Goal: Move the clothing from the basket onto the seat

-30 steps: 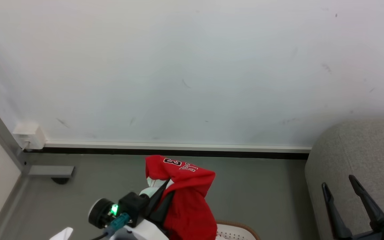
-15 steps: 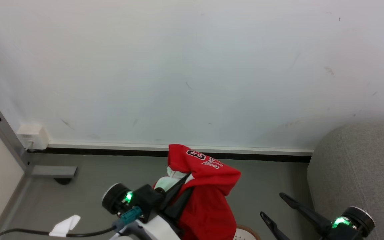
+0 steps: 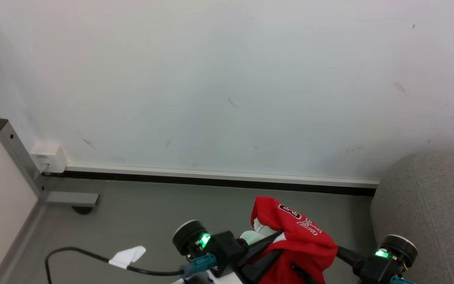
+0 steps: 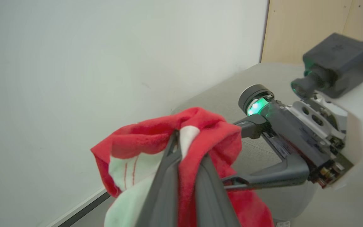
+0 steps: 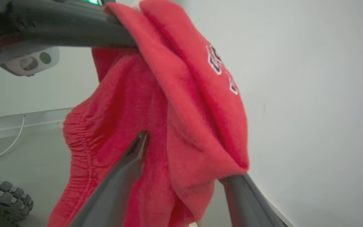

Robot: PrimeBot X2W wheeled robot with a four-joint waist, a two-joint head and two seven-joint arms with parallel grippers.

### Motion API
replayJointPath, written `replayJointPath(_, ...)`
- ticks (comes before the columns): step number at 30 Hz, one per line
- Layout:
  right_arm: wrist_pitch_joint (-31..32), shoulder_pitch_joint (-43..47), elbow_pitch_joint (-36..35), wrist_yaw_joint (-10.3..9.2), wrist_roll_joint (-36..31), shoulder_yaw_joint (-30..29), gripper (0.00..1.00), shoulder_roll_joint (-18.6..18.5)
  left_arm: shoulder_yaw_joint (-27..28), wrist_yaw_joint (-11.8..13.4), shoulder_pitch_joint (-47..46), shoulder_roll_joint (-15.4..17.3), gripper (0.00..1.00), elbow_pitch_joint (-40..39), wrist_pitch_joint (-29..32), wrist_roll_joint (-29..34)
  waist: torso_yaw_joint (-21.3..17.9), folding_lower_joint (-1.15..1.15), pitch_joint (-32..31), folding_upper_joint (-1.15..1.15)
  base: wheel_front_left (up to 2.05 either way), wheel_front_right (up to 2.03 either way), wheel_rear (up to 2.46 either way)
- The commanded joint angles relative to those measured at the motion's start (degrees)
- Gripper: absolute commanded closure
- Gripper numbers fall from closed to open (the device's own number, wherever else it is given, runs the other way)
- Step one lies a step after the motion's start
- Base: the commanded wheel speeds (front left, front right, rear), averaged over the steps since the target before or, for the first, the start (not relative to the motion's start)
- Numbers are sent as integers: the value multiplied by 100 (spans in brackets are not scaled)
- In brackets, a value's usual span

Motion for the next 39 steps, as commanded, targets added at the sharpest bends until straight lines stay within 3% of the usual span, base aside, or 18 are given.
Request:
replayJointPath(1, -2, -154, 75, -12, 104, 116, 0, 1, -55, -76, -65, -67, 100, 55, -10, -54, 8, 0, 4, 0, 0, 0, 0)
replayJointPath(4, 5, -269, 226, -12, 339, 334, 0, 105, -122, -191, -84, -173, 100, 175, -2, -187, -1, 0, 13, 0, 0, 0, 0)
replayJointPath(5, 65, -301, 285, -12, 464, 418, 15, 130, -137, -197, -79, -198, 100, 230, -32, -211, -6, 0, 16, 0, 0, 0, 0)
replayJointPath(6, 88, -347, 319, -12, 578, 478, 69, 159, -149, -220, -73, -221, 100, 285, -60, -216, -14, 0, 15, 0, 0, 0, 0)
replayJointPath(7, 101, -376, 331, -12, 738, 525, 100, 189, -157, -235, -72, -242, 100, 349, -92, -214, -23, 0, 16, 0, 0, 0, 0)
replayJointPath(10, 165, -423, 428, -12, 1206, 513, 100, 198, -146, -227, -33, -305, 100, 534, -228, -239, -67, 0, 4, 0, 0, 0, 0)
replayJointPath(12, 148, -445, 504, -12, 1301, 485, 100, 199, -139, -202, -9, -294, 58, 690, -316, -221, -114, 0, -3, 0, 0, 0, 0)
replayJointPath(13, 139, -450, 533, -12, 1317, 466, 100, 195, -129, -181, 0, -291, 45, 762, -343, -210, -138, 0, -1, 0, 0, 0, 0)
replayJointPath(14, 129, -443, 558, -12, 1350, 459, 100, 194, -122, -166, 9, -293, 7, 841, -376, -209, -164, 0, 1, 0, 0, 0, 0)
replayJointPath(15, 103, -443, 585, -12, 1367, 436, 100, 182, -120, -156, 13, -295, 0, 912, -397, -210, -189, 0, 5, 0, 0, 0, 0)
replayJointPath(23, -1, -379, 615, -12, 1475, 66, 100, 31, -87, -116, 60, -360, 0, 1319, -539, -290, -560, 0, 88, 0, 0, 0, 0)
replayJointPath(39, -44, 49, 351, -12, 1500, -1124, 100, -445, -115, -127, -135, -594, 0, 1589, -724, -240, -2052, 0, 457, 0, 0, 0, 0)
